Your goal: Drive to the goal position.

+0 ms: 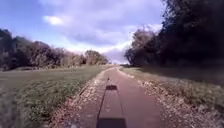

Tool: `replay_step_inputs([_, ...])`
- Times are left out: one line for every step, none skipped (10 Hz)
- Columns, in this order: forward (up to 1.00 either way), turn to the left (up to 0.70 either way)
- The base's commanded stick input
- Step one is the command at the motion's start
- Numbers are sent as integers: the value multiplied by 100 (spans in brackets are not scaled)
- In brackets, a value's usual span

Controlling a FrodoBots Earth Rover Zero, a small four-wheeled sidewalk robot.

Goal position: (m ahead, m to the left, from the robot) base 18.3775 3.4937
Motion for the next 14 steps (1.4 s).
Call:
replay_step_inputs([85,0])
replay_step_inputs([85,0])
replay_step_inputs([85,0])
replay_step_inputs([85,0])
replay_step_inputs([85,0])
replay_step_inputs([85,0])
replay_step_inputs([85,0])
replay_step_inputs([85,0])
replay_step_inputs([85,0])
replay_step_inputs([85,0])
replay_step_inputs([85,0])
replay_step_inputs([85,0])
replay_step_inputs([85,0])
replay_step_inputs([85,0])
